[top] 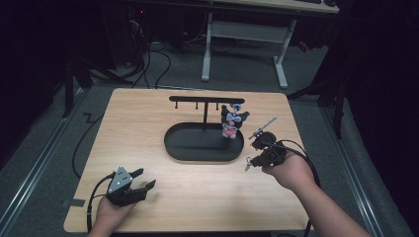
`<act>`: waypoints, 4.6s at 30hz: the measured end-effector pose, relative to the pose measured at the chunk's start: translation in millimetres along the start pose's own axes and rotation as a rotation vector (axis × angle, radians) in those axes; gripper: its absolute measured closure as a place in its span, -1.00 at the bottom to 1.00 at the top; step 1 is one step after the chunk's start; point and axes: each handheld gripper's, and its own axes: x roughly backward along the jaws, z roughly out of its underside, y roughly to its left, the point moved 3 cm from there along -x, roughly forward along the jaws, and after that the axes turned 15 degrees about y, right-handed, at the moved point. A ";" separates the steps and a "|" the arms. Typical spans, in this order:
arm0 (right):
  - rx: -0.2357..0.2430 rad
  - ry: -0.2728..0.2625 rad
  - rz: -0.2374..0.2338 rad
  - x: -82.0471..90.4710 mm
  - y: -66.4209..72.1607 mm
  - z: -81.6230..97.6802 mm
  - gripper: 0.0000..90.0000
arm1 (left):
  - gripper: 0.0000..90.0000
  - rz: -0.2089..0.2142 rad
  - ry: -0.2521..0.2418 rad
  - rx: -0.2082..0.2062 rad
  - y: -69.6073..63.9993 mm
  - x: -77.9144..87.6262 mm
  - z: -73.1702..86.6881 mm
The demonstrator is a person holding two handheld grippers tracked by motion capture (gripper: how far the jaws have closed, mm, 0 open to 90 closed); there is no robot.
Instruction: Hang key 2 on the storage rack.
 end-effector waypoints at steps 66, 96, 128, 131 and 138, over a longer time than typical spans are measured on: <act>0.033 -0.049 -0.025 58.6 -13.5 -162.1 0.99 | -0.21 0.004 0.001 -0.005 -0.4 0.6 0.7; -0.074 -0.110 -0.026 55.1 -36.1 -183.1 0.83 | -0.21 0.008 0.000 -0.006 -0.1 0.7 0.8; 0.017 -0.242 -0.056 27.9 -6.7 -104.8 0.22 | -0.21 0.006 0.015 -0.012 -0.8 0.0 0.2; 0.019 -0.283 -0.045 20.0 -2.2 -97.6 0.20 | -0.21 0.007 0.015 -0.015 -0.8 0.1 0.2; 0.029 -0.374 -0.020 -2.2 4.4 -77.0 -0.01 | -0.22 0.010 0.003 -0.001 0.3 1.4 0.8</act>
